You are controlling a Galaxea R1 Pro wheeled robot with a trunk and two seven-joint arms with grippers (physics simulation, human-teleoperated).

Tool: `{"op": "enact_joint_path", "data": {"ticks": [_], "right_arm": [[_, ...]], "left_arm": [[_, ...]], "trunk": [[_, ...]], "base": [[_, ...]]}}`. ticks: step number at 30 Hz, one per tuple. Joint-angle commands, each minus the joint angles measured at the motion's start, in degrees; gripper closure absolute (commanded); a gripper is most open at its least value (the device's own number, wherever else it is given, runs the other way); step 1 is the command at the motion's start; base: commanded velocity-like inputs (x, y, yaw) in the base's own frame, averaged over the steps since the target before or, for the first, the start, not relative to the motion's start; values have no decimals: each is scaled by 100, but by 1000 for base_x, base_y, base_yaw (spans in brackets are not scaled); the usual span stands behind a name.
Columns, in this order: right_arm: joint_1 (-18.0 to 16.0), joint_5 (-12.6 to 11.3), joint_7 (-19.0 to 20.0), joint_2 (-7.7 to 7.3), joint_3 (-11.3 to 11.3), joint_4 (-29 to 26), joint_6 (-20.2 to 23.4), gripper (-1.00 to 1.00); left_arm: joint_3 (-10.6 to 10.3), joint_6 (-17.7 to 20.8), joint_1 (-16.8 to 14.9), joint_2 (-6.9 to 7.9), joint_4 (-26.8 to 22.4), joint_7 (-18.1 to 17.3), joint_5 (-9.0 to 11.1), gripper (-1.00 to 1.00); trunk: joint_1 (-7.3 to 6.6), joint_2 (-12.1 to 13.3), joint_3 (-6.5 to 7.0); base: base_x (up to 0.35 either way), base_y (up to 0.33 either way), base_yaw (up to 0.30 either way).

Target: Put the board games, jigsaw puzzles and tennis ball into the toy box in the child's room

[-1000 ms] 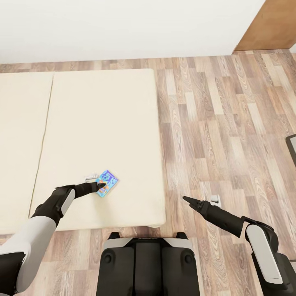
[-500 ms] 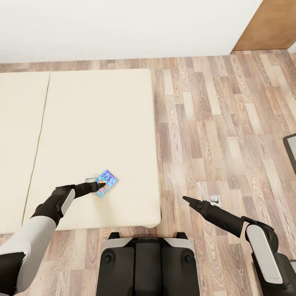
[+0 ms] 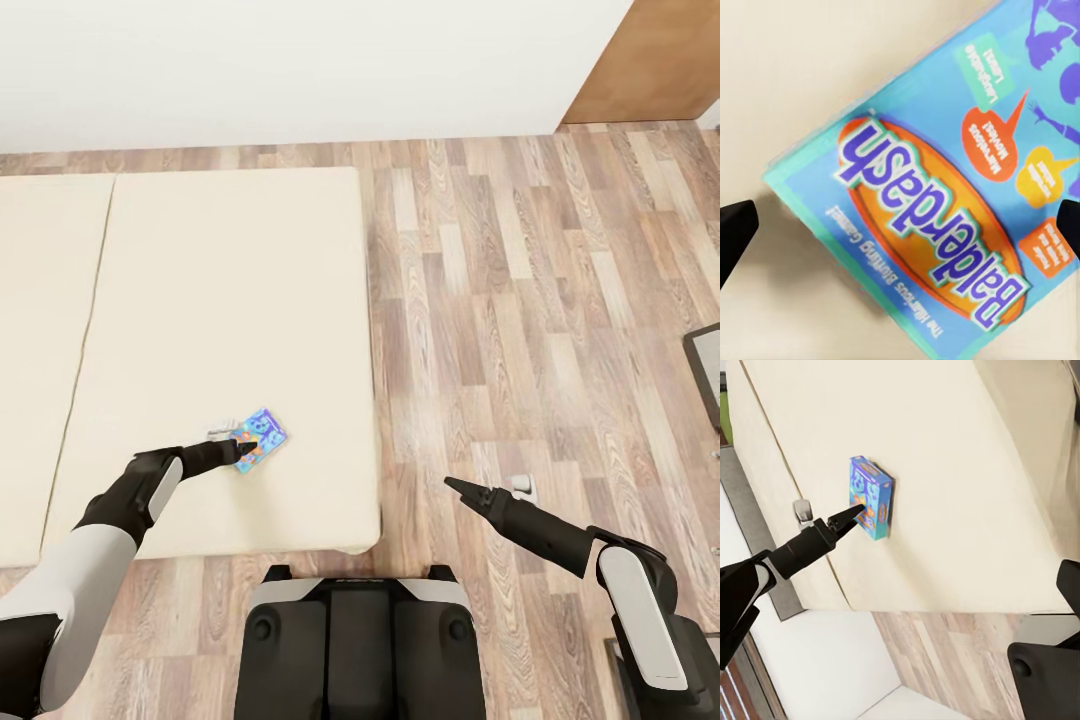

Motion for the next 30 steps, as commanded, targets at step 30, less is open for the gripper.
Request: {"op": "enact_joint_path", "data": {"ticks": [30], "right_arm": [[-3, 50, 56, 1, -8, 0, 23, -100]], "left_arm": [[7, 53, -1, -1, -16, -5, 48, -100]], "trunk": [[3, -9, -6]], "base": [[0, -91, 0]]}}
